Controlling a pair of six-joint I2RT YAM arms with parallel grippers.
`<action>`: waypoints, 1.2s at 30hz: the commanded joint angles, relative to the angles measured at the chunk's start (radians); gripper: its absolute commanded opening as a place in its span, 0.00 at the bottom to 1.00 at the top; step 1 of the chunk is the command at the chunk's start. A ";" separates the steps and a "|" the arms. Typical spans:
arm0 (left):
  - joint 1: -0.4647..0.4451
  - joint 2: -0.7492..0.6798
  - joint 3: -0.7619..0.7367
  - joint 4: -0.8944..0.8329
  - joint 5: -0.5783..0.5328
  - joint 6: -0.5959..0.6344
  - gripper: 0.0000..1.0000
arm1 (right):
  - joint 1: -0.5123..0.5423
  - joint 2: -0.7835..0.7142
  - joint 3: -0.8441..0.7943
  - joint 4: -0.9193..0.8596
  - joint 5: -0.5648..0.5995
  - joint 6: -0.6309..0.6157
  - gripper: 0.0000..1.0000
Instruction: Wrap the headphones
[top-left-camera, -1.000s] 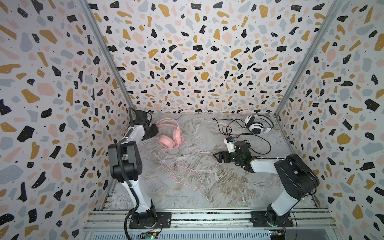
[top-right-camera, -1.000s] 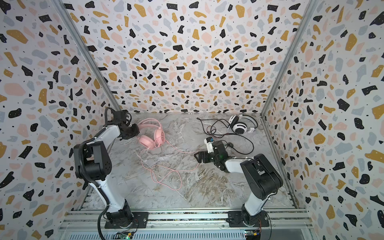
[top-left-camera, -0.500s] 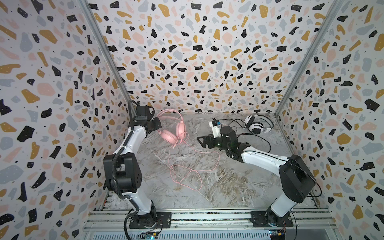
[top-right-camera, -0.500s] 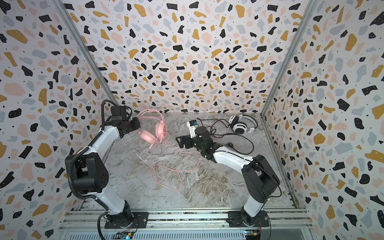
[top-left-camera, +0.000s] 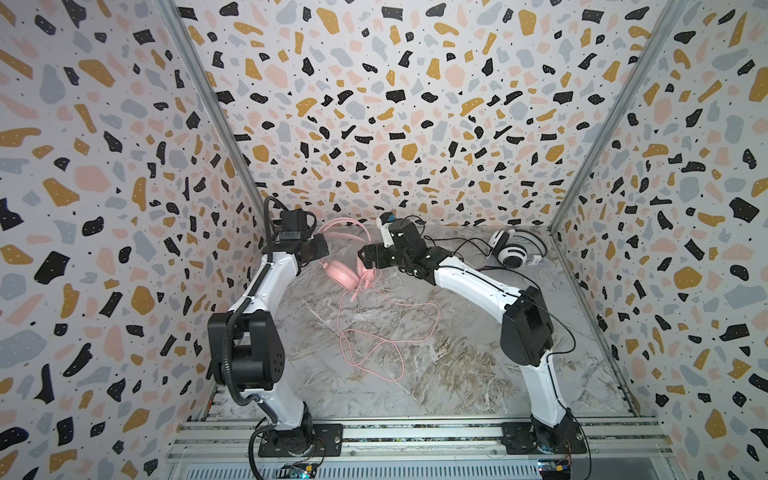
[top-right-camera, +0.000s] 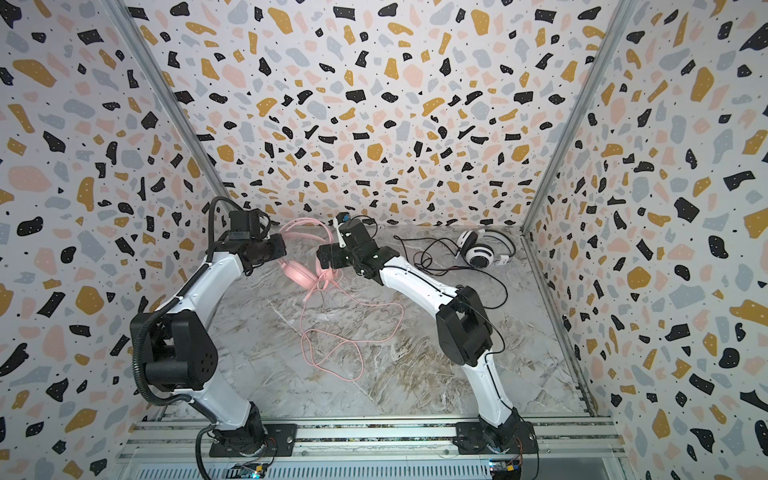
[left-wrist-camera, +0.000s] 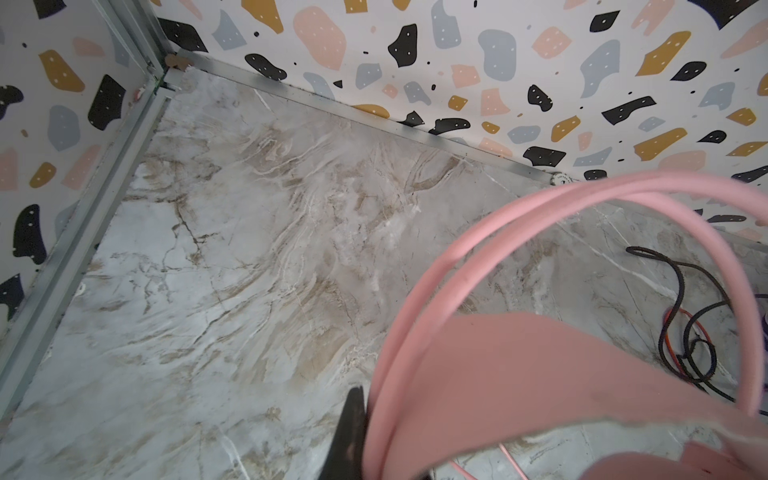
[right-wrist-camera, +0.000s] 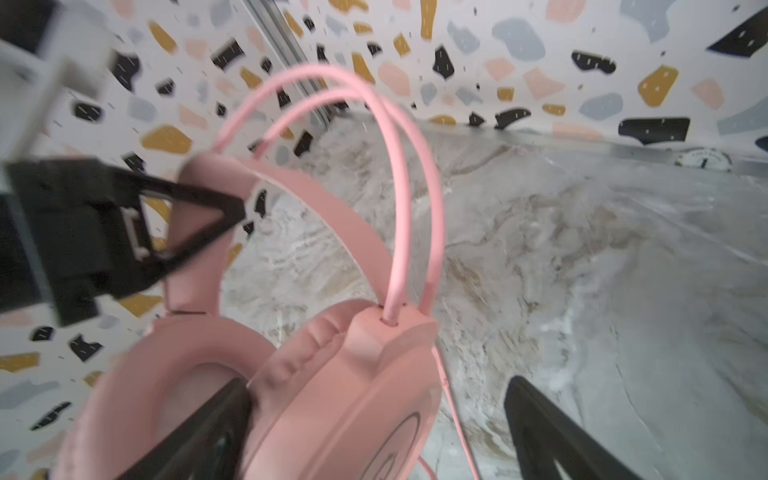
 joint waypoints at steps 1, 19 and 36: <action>-0.021 -0.037 0.011 0.036 0.025 -0.012 0.00 | 0.026 0.035 0.146 -0.193 0.090 -0.009 0.99; -0.166 0.002 0.031 -0.003 -0.069 0.004 0.06 | 0.052 -0.047 -0.097 -0.144 0.185 0.081 0.58; -0.378 0.018 0.053 -0.029 -0.024 0.093 0.95 | -0.053 -0.496 -0.774 0.187 0.290 -0.038 0.44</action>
